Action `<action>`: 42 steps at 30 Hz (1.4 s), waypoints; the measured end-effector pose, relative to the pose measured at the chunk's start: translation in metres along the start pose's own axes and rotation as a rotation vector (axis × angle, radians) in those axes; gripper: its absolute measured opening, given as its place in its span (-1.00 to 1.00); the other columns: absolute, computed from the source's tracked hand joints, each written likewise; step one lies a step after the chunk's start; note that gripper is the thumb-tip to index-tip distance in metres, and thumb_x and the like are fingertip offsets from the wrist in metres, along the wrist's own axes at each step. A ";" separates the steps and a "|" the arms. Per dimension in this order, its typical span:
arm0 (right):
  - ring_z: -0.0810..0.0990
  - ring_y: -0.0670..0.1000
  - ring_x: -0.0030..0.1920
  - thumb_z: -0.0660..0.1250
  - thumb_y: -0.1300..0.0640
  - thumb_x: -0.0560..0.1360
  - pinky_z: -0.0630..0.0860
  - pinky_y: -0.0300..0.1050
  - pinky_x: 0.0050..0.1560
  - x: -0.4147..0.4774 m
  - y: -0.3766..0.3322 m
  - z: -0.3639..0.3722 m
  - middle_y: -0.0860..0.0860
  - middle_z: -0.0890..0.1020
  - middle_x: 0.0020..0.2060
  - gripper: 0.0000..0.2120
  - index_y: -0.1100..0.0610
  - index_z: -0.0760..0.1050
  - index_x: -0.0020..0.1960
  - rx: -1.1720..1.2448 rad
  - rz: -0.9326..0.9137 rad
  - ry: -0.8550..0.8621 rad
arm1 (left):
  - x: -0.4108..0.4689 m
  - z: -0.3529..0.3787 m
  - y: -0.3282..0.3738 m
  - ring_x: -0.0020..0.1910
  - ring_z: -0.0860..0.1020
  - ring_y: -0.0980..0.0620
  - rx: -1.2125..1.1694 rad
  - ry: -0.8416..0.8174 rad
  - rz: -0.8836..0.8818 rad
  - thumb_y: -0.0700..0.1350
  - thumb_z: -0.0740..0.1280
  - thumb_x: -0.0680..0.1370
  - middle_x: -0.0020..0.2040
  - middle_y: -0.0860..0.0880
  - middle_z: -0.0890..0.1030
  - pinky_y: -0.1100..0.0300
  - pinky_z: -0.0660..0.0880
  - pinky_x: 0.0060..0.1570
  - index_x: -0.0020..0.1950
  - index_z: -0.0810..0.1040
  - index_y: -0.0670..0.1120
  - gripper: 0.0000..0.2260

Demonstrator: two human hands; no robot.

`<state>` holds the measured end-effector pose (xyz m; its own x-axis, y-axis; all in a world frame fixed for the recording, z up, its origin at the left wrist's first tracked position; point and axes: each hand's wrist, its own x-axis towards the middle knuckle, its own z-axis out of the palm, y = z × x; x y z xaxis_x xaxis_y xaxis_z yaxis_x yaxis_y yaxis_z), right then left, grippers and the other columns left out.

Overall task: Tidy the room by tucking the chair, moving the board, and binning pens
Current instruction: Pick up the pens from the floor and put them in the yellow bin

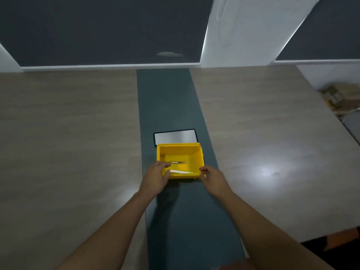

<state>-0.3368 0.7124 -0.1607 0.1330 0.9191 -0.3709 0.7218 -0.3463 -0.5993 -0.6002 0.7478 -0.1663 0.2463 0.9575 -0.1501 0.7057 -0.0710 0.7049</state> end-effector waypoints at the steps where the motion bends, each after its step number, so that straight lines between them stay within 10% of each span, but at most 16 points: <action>1: 0.66 0.03 0.16 0.38 0.12 0.64 0.47 -0.23 0.10 -0.007 0.002 -0.002 0.04 0.70 0.15 -0.74 0.11 0.60 0.31 0.009 0.000 0.016 | -0.005 -0.001 0.003 0.26 0.59 -0.12 -0.004 0.001 0.004 -0.06 0.36 0.67 0.31 -0.09 0.64 -0.01 0.52 0.27 0.36 0.64 -0.05 -0.73; 21: 0.66 0.08 0.21 0.40 0.17 0.62 0.52 -0.10 0.28 -0.228 0.098 -0.010 0.10 0.71 0.17 -0.77 0.21 0.62 0.25 0.105 -0.043 0.148 | -0.210 0.052 0.081 0.22 0.60 0.01 0.054 0.004 0.064 -0.09 0.35 0.66 0.28 -0.01 0.64 0.19 0.47 0.19 0.35 0.64 -0.04 -0.74; 42: 0.70 -0.01 -0.01 0.30 -0.02 0.67 0.58 -0.15 -0.12 -0.491 0.232 0.021 -0.08 0.64 0.14 -0.85 -0.09 0.57 0.21 0.415 0.346 0.341 | -0.366 0.132 0.147 0.20 0.60 0.06 0.204 -0.316 0.295 -0.11 0.33 0.67 0.28 0.04 0.64 0.12 0.54 0.22 0.33 0.65 0.01 -0.76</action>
<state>-0.2493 0.1768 -0.1327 0.5695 0.7256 -0.3862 0.2841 -0.6146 -0.7359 -0.4993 0.3498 -0.0993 0.6234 0.7585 -0.1898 0.6835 -0.4108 0.6034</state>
